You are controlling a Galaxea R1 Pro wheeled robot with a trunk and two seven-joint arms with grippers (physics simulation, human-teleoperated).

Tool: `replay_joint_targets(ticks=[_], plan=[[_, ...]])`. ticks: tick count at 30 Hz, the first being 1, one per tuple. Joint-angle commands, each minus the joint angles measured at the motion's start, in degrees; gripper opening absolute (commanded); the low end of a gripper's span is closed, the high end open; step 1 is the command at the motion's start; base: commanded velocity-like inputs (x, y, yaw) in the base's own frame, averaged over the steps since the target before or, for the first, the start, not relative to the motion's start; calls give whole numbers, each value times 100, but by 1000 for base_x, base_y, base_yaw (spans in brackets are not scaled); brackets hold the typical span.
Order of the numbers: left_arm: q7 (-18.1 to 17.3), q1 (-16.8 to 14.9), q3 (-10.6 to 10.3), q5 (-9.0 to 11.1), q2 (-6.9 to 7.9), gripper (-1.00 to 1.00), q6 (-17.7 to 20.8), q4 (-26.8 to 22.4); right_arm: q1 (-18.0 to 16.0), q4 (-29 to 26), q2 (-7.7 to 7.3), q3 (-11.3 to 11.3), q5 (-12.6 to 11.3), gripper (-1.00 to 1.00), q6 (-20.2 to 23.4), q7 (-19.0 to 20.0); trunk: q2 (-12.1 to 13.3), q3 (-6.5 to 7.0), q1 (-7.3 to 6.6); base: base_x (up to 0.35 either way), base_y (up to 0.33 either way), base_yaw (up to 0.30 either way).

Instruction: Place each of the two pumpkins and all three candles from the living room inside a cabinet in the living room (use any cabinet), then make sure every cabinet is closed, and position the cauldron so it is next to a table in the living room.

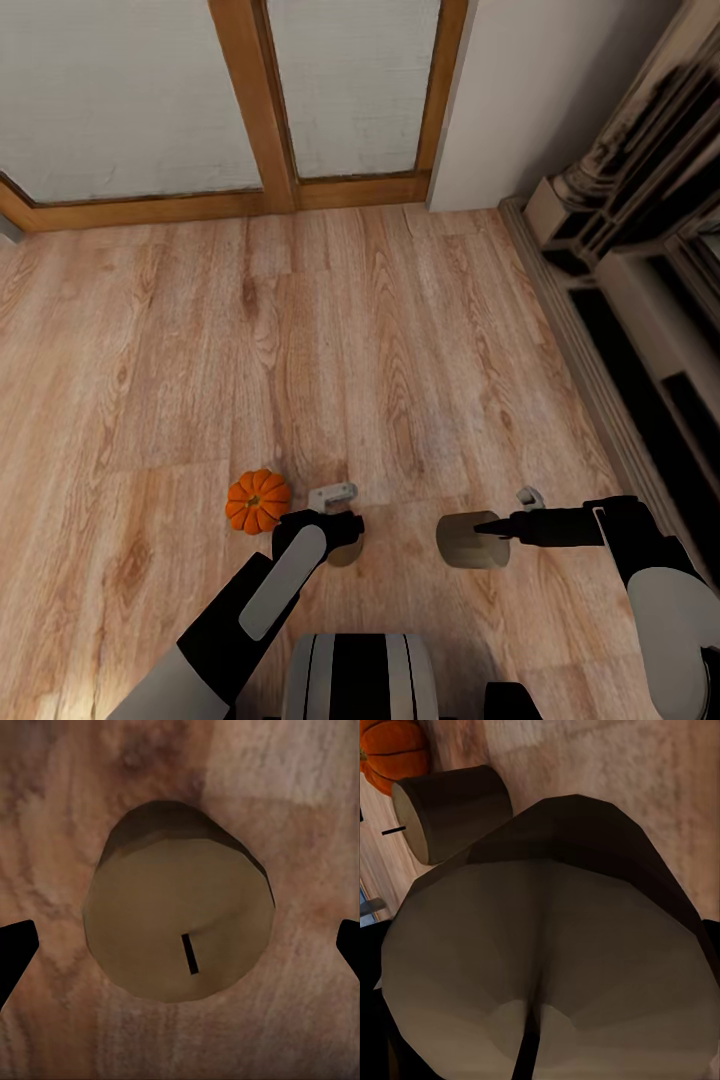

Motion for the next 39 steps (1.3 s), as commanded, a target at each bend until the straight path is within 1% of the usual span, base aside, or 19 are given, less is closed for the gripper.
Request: replay_joint_targets(ticks=[1, 7, 21, 23, 26, 28, 31, 38, 39], plan=[[49, -4, -4, 41, 1, 100, 10, -6, -5, -6, 6, -34, 59, -100, 67, 46, -2, -3, -1, 37, -59, 0], [48, -4, -3, 42, 1, 100, 10, -6, -5, -6, 6, -36, 59, -100, 67, 46, -2, -3, -1, 121, -122, 0], [48, -4, 3, 42, 9, 100, 10, -23, -5, -6, 6, -34, 59, -100, 67, 38, -2, -3, -1, 7, -7, 0], [48, -4, 2, 42, 9, 100, 10, -36, -5, -6, 6, -35, 59, -100, 67, 38, -4, -48, 4, 0, 0, 0], [70, -4, 3, 42, 9, 100, 10, -47, -5, -6, 6, -33, 59, -100, 67, 38, -4, -48, 4, 0, 0, 0], [79, -4, 3, 42, 9, 100, 10, -43, -5, -6, 6, -30, 59, -100, 67, 38, -7, -92, 9, 0, 0, 0], [89, -4, 3, 42, 9, 100, 10, -42, -5, -6, 6, -34, 59, -100, 67, 38, -7, -92, 9, 0, 0, 0], [92, -4, 3, 42, 9, 100, 10, -41, -5, -6, 6, -34, 59, -100, 67, 38, -16, -247, 28, 0, 0, 0], [92, -4, 3, 42, 9, 100, 10, -41, -5, -6, 6, -33, 59, -100, 67, 38, -16, -247, 28, 0, 0, 0]])
